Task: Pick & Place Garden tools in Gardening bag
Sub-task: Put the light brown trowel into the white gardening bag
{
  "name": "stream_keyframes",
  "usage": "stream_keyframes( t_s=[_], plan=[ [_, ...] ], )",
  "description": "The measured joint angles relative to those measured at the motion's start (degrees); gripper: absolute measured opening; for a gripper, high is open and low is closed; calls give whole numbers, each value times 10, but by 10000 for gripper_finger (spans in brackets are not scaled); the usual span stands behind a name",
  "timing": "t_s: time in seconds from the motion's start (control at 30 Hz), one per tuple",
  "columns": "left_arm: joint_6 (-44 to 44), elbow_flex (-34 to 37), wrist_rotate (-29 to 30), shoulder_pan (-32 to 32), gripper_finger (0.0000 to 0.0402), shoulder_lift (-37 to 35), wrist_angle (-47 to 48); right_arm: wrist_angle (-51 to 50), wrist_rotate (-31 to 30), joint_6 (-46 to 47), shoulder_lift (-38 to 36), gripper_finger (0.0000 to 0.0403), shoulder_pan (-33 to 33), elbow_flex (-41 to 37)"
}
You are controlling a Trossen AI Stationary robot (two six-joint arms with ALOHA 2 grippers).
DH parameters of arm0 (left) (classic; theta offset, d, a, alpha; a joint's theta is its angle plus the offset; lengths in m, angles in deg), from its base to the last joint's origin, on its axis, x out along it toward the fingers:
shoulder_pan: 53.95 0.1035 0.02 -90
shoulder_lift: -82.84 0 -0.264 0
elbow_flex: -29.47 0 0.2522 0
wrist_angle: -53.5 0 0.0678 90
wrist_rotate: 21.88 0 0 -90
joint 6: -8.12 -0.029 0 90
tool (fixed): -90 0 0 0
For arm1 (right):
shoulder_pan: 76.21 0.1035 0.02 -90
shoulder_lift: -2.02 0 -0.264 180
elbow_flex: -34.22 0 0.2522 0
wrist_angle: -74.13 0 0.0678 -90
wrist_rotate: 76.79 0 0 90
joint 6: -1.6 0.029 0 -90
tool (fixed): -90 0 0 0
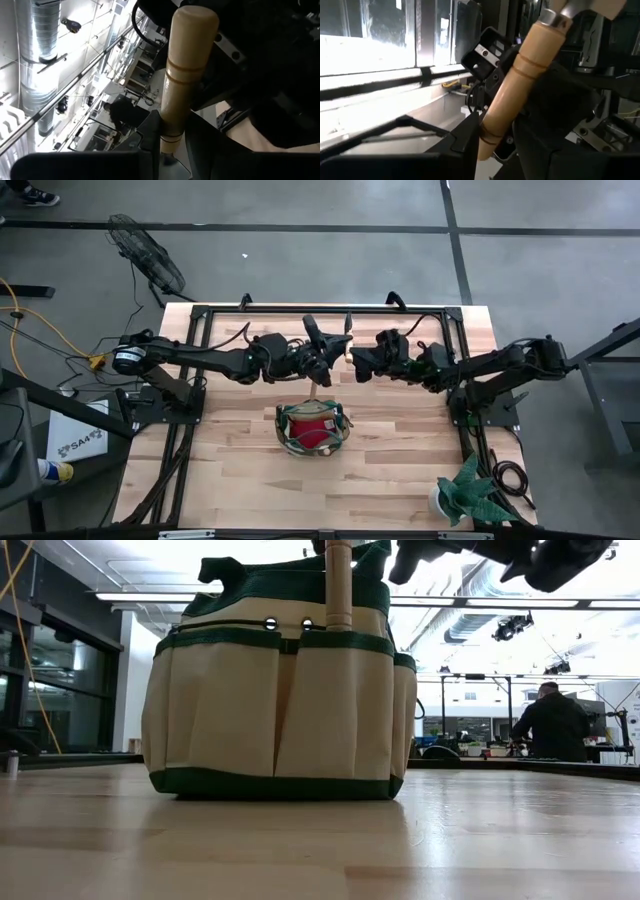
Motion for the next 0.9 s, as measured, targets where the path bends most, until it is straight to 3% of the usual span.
stream_keyframes(
  t_s=[0.17,0.47,0.57,0.67,0.9],
  plan=[
    [3,-3,14,-1,56,0,7,-1,48,-7,0,107,-10,0],
    [12,-54,46,-1,56,-1,106,-6,100,37,-1,106,-11,1],
    [15,-64,82,1,56,-1,130,-10,126,58,-1,106,-9,1],
    [11,-67,121,3,56,-4,135,-15,127,77,0,106,-2,0],
    [13,-66,118,1,56,-3,150,-23,119,57,0,106,10,0]
  ],
)
